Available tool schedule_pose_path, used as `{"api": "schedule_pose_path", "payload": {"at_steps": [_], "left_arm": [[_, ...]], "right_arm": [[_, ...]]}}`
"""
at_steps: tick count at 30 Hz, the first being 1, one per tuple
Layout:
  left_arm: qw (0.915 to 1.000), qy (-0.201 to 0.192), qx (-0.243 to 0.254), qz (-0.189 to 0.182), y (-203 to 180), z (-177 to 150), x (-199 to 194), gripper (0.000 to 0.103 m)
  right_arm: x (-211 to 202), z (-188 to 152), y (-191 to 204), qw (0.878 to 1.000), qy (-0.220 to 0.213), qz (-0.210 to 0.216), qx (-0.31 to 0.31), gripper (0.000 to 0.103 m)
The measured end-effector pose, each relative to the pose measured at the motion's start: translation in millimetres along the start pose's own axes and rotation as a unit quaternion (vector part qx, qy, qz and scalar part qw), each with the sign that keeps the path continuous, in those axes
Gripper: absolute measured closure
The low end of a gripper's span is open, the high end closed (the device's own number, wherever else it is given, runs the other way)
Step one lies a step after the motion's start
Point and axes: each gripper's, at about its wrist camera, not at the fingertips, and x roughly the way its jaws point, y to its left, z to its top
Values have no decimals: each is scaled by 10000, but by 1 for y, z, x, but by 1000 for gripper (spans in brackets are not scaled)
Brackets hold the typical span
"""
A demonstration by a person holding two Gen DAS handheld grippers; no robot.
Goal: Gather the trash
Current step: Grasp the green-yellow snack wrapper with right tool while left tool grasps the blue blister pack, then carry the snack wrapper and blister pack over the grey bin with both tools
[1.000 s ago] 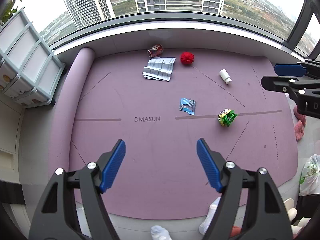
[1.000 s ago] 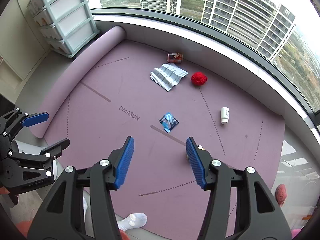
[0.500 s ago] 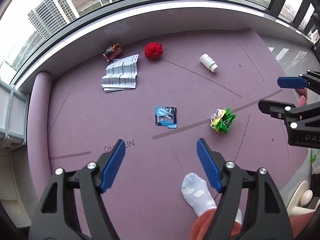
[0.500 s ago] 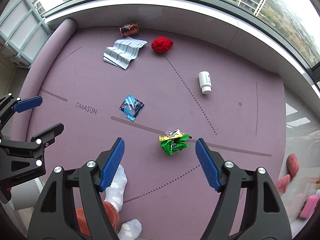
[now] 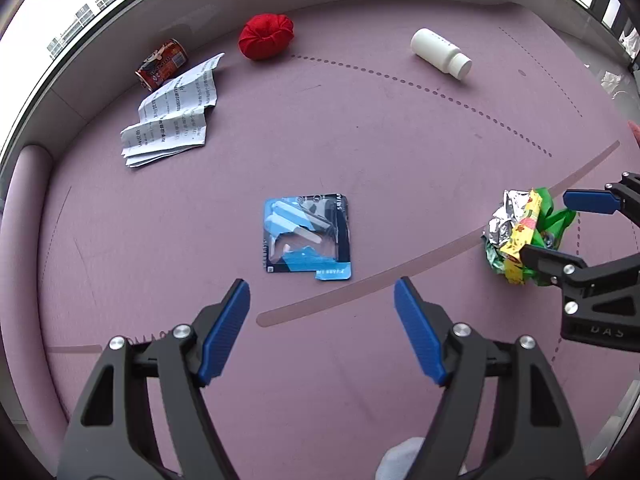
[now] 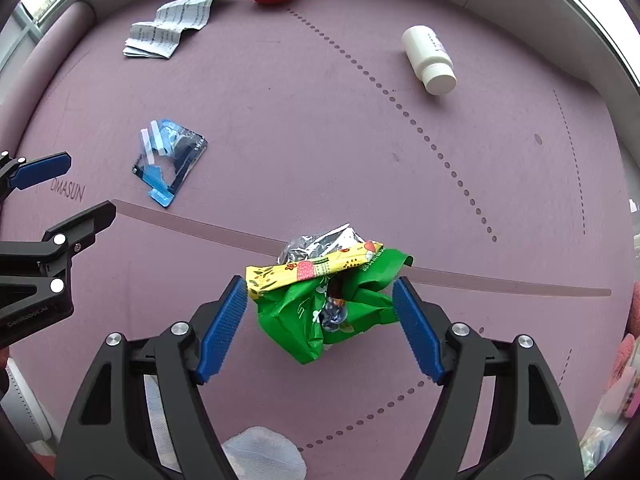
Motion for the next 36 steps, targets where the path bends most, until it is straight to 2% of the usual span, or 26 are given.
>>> {"api": "schedule_pose_path", "payload": {"at_steps": [2,4,8,10,13,14,19,23,27,32,33,34,36], "left_arm": [[10000,-4,8,-88,-9,-3,8,28],[9999,-2,60,-143,-18,-6,14,28],[9997,-14,97,-217,-30,-10,18,28],[9997,-13,97,-202,-31,-10,19,28],[9999,-1,58,-148,-27,-8,17,28],[9999,0,49,-126,-24,-7,16,28],[10000,-57,-36,4,-5,4,13,28],[9998,-139,-109,126,11,15,21,28],[9996,-182,-166,141,21,26,43,28],[9999,-79,-32,141,20,34,82,28],[9999,-51,1,111,20,34,88,31],[10000,-38,9,63,19,33,92,43],[10000,-51,-78,-2,22,33,92,45]], "right_arm": [[11,-4,-2,10000,24,-21,-46,31],[20,-8,-6,10000,20,-38,-56,26],[30,-10,-12,9999,88,-58,-40,27],[30,-9,-13,9999,72,8,-90,32],[22,-3,-10,9995,86,124,-268,51],[17,0,-9,9995,68,188,-262,51],[-9,31,-5,9989,-219,339,-243,52],[-13,60,1,9973,-483,441,-324,52],[1,86,2,9960,-616,512,-398,52],[11,103,7,9948,-689,537,-518,52],[12,105,7,9947,-689,535,-540,52],[13,106,7,9947,-685,527,-565,52],[16,107,6,9947,-662,510,-595,52]]}}
